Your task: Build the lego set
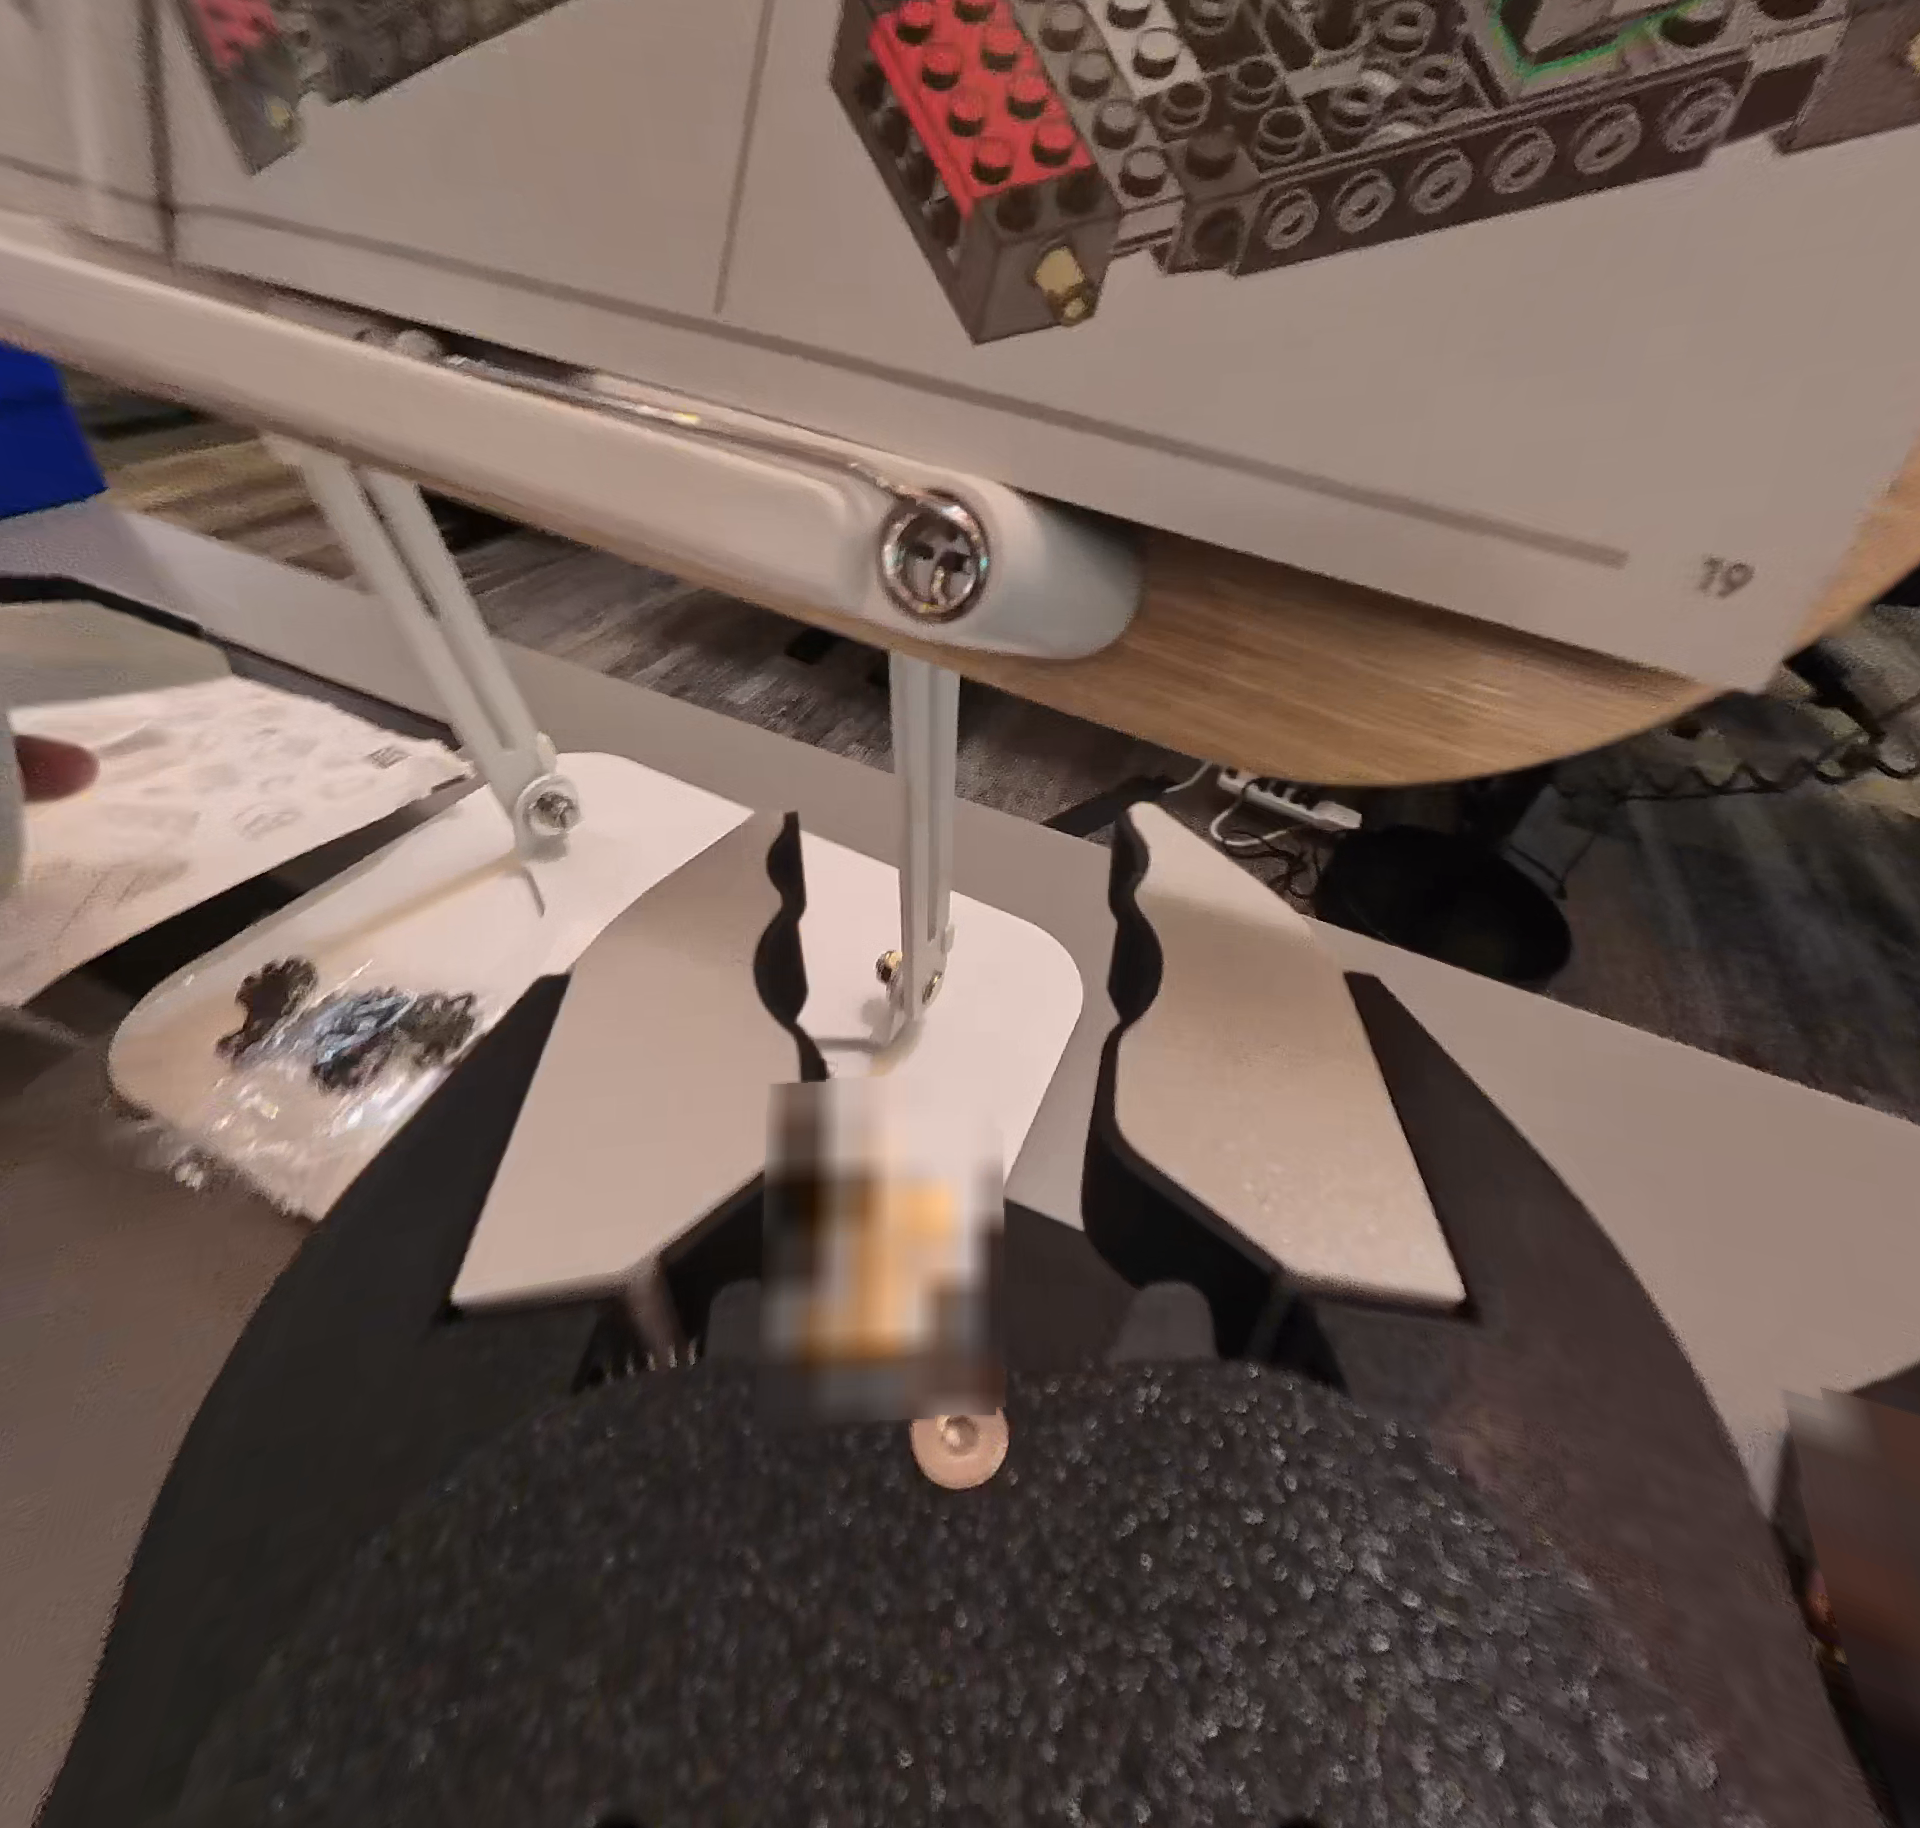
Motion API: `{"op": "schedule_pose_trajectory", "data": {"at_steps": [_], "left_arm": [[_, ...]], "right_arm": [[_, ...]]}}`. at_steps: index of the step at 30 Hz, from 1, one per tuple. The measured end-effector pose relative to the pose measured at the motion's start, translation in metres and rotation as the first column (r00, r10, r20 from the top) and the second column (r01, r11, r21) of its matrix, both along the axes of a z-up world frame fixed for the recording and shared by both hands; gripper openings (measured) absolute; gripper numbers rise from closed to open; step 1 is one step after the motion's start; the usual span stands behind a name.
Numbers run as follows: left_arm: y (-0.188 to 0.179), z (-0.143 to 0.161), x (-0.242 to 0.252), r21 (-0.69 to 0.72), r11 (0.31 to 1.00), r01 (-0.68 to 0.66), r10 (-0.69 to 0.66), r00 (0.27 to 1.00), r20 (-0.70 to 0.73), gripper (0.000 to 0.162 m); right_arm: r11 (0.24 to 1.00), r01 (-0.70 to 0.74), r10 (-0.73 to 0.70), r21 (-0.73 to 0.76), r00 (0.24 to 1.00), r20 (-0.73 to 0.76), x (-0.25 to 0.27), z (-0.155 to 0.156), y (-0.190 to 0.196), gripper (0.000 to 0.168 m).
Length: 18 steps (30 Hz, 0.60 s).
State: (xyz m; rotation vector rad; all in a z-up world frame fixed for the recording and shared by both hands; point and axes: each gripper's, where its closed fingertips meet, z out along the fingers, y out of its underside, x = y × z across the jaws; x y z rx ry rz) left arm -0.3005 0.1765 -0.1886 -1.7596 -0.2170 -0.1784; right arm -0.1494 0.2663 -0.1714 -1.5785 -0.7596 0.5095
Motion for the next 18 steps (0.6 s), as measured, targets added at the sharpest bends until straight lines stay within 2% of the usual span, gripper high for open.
{"op": "schedule_pose_trajectory", "data": {"at_steps": [5,11,13,15,18], "left_arm": [[0.034,-0.01,0.008,-0.05,0.998,-0.033,0.028,0.994,-0.101,0.022],[0.051,-0.01,0.003,-0.099,0.992,-0.08,0.066,0.989,-0.135,0.009],[0.056,-0.01,0.002,-0.096,0.992,-0.078,0.065,0.988,-0.141,0.008],[0.058,-0.01,0.001,-0.09,0.992,-0.088,0.072,0.983,-0.168,0.007],[0.059,-0.011,0.0,-0.099,0.989,-0.106,0.084,0.974,-0.21,0.006]], "right_arm": [[0.996,0.067,-0.07,-0.054,0.995,-0.068,-0.014,-0.003,0.01,0.049],[0.995,0.072,-0.081,-0.076,0.99,-0.115,-0.025,-0.007,0.018,0.038],[0.995,0.071,-0.079,-0.072,0.991,-0.11,-0.028,-0.007,0.022,0.03],[0.995,0.079,-0.084,-0.056,0.993,-0.087,-0.03,-0.007,0.025,0.008],[0.995,0.097,-0.099,-0.037,0.994,-0.05,-0.03,-0.009,0.024,0.007]]}}
